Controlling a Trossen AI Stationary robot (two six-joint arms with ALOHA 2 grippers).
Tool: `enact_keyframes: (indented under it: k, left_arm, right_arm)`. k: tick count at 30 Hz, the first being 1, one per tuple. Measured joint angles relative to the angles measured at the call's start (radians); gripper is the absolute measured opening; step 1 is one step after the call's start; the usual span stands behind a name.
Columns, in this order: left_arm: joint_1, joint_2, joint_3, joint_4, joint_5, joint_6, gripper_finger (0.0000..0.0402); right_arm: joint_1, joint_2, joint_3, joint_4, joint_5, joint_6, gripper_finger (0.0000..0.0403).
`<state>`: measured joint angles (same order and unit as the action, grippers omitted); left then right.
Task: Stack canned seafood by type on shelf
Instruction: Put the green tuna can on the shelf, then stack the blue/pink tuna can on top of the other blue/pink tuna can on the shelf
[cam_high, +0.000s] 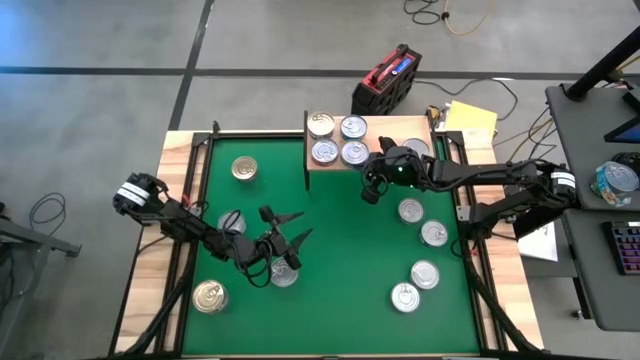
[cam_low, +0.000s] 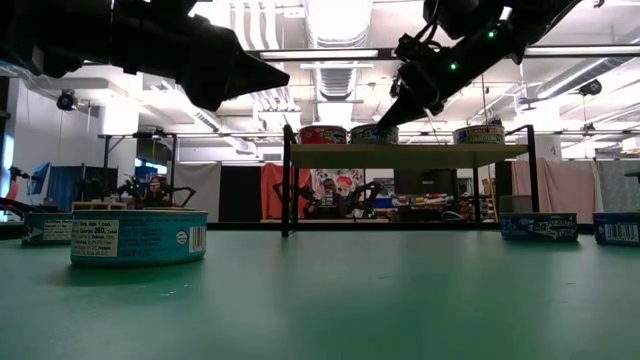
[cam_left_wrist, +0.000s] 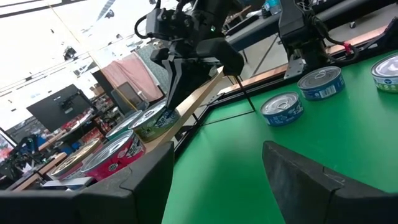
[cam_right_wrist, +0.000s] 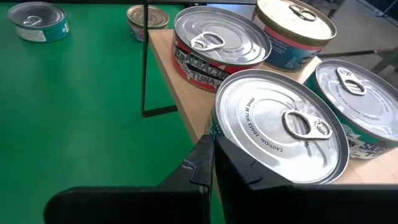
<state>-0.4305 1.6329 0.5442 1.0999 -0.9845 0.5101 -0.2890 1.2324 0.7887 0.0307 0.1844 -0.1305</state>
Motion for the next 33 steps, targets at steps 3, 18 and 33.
enact_keyframes:
  k: [3,18,33]
  left_arm:
    - [0.000,0.000,0.000,-0.001,0.000,-0.001,0.0229]
    - [0.000,0.000,0.000,-0.002,0.000,-0.004,0.0229]
    - [-0.002,0.000,0.000,-0.002,0.000,-0.129,0.0229]
  right_arm:
    - [0.000,0.000,0.000,0.000,0.000,-0.008,0.0009]
    - [-0.001,0.000,0.000,-0.004,0.029,-0.025,0.0009]
    - [0.083,-0.102,-0.016,-0.082,0.025,0.064,0.0009]
